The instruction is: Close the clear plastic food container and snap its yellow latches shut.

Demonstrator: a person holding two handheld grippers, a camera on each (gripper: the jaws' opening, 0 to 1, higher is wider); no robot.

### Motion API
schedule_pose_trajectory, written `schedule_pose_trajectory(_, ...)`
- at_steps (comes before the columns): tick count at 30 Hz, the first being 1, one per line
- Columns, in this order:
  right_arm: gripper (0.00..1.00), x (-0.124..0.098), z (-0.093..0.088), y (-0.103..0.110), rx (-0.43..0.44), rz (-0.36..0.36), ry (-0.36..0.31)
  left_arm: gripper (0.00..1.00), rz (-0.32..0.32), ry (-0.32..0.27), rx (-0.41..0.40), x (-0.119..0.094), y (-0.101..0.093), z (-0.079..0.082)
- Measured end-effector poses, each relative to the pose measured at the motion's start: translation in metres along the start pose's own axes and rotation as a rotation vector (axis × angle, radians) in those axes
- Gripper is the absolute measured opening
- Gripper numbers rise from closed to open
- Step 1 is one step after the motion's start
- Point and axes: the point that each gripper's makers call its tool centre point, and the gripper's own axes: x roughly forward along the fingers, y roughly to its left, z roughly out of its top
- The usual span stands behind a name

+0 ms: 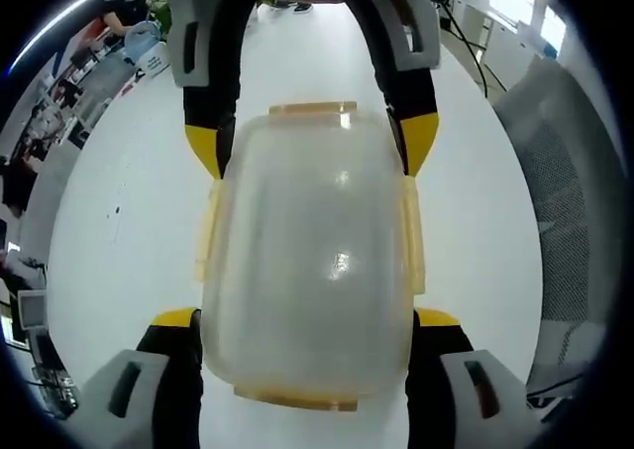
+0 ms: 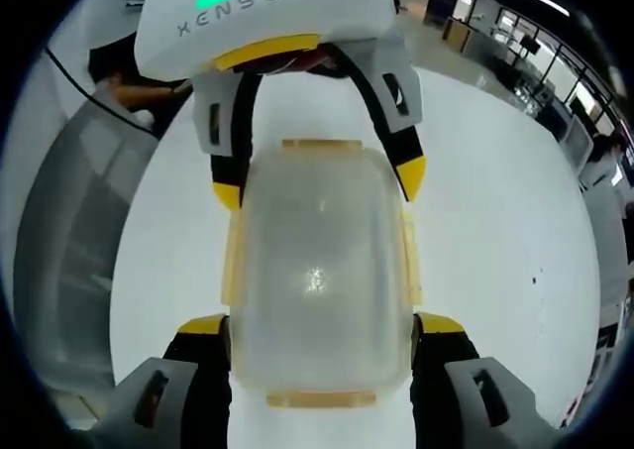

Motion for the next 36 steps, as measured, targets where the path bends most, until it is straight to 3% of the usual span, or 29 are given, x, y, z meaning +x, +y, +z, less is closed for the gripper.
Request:
schedule_pose_trajectory(25, 0.78, 0.0022, 0.0002, -0.0023, 0.002, -0.035, -0.01, 0.88, 0.025, -0.006, 0.015, 0.0017, 0.0019, -0.0008)
schedule_pose_trajectory(36, 0.85, -0.0051, 0.0016, -0.0041, 0.015, -0.077, -0.029, 0.89, 0.035, -0.023, -0.029, -0.0067, 0.0016, -0.001)
